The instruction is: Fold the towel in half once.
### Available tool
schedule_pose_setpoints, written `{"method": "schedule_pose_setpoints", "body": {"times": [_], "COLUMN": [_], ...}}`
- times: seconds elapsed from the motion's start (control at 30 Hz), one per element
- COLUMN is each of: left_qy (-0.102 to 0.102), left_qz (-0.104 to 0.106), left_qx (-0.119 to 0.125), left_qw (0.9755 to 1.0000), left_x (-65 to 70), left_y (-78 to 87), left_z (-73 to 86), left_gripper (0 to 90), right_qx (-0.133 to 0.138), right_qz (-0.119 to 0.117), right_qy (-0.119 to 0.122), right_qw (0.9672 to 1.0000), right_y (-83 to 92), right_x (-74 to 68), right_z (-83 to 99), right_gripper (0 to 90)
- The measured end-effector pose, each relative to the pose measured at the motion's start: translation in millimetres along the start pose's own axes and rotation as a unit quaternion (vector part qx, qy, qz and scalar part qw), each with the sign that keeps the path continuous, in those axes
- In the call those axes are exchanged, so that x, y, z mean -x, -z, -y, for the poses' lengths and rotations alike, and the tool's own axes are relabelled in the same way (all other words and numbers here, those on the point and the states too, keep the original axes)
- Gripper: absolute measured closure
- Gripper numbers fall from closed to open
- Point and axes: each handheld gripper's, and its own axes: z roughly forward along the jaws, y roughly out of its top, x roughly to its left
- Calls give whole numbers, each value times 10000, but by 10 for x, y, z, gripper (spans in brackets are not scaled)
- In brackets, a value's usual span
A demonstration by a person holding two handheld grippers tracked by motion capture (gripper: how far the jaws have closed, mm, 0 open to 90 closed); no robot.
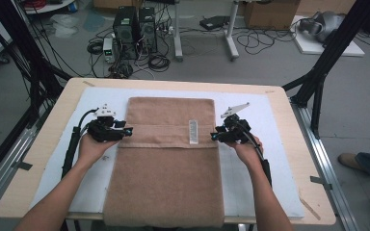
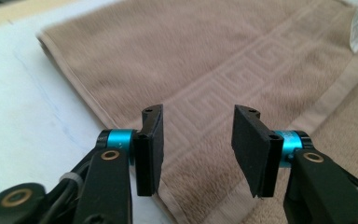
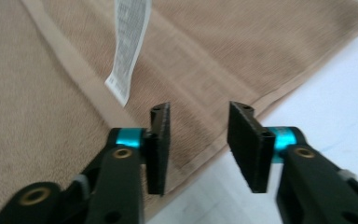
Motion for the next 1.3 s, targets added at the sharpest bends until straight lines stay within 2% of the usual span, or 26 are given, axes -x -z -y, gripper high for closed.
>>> {"method": "schedule_pose_setpoints", "body": {"times": [0.17,0.27,0.4,0.5,0.53,0.7,0.87,1.03,1.3], "left_qy": [-16,-70,-168,-56,-38,-23,68,156,79], "left_qz": [103,33,-151,-153,-137,-90,-27,41,169], "left_qx": [-242,-531,-545,-531,-532,-459,-192,53,216], "left_qw": [9997,9986,9983,9985,9985,9989,9998,9999,9996], "left_x": [37,57,104,94,92,78,66,48,105], "left_y": [-102,-178,-206,-199,-197,-150,-34,115,331], "left_z": [128,166,145,141,139,107,31,-27,-76], "left_gripper": [572,633,727,807,824,854,859,860,859], "right_qx": [-224,-264,-257,-295,-296,-276,-58,157,293], "right_qz": [-89,-101,28,118,45,22,-96,-218,-464], "right_qy": [-27,-86,-7,75,65,86,13,74,239], "right_qw": [9997,9996,9997,9995,9995,9996,9999,9996,9982], "right_y": [-165,-230,-249,-253,-257,-216,-120,22,238], "right_x": [-36,-29,-54,-77,-73,-71,-40,-52,-132], "right_z": [95,121,119,98,95,82,55,-19,-80], "right_gripper": [621,627,712,803,827,855,861,861,861]}}
